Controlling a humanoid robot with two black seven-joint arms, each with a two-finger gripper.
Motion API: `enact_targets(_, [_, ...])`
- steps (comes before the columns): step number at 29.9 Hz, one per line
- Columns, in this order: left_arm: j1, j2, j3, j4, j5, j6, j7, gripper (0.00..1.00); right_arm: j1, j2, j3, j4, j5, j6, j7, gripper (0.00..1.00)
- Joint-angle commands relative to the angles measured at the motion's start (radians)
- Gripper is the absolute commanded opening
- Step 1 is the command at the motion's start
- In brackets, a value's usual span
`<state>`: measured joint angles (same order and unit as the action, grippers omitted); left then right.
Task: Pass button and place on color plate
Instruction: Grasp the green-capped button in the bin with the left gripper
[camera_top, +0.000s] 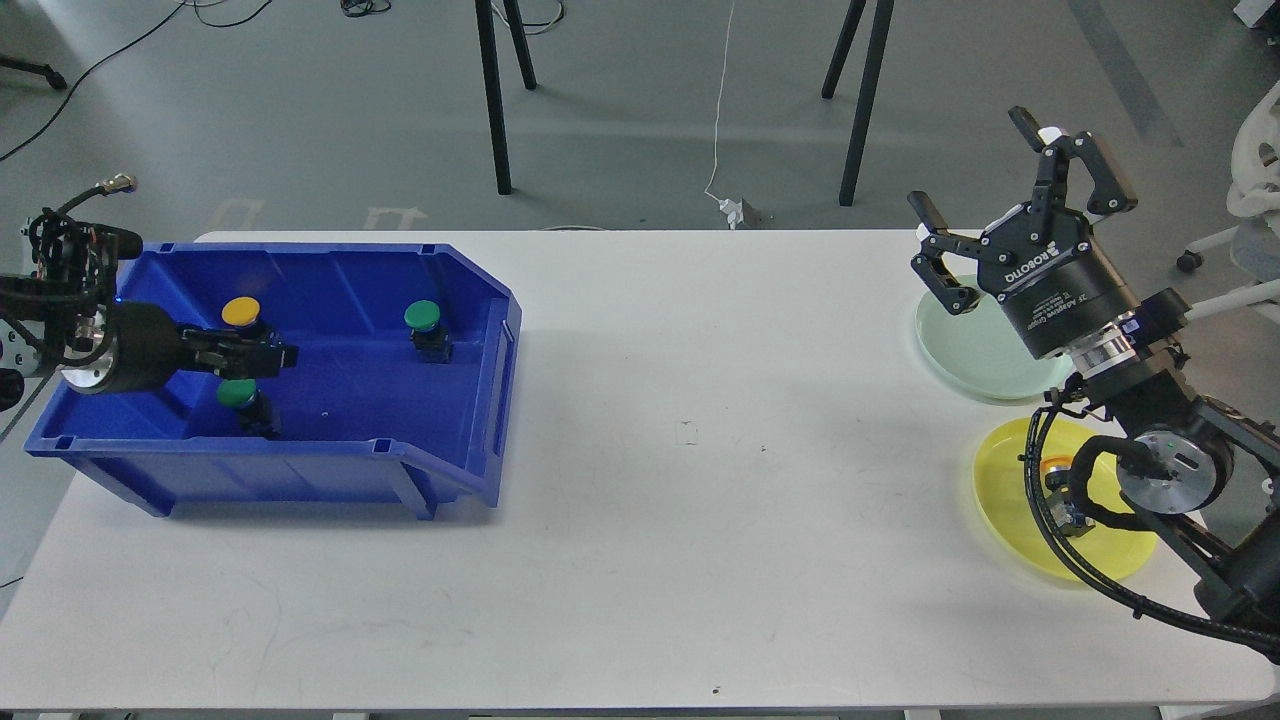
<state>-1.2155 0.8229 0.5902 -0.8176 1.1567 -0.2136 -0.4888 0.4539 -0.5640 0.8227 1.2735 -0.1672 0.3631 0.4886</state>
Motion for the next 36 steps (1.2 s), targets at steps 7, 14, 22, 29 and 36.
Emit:
enact_targets(7, [0.051,-0.037,0.007,0.072,0.000,-0.004,0.000,0.80,-0.014,-0.005,0.007,0.004,0.005,0.004,0.000,0.99])
enact_targets(14, [0.051,-0.037,0.007,0.081,0.000,-0.006,0.000,0.79,-0.027,-0.008,0.024,0.004,0.005,0.026,0.000,0.99])
enact_targets(22, [0.106,-0.079,-0.003,0.144,0.000,-0.015,0.000,0.78,-0.041,-0.008,0.036,0.004,0.005,0.034,0.000,0.99])
enact_targets(29, [0.111,-0.084,-0.004,0.150,-0.002,-0.023,0.000,0.76,-0.043,-0.008,0.036,0.004,0.005,0.039,0.000,0.99])
enact_targets(36, [0.119,-0.084,-0.003,0.152,-0.002,-0.038,0.000,0.66,-0.043,-0.008,0.038,0.004,0.005,0.039,0.000,0.99])
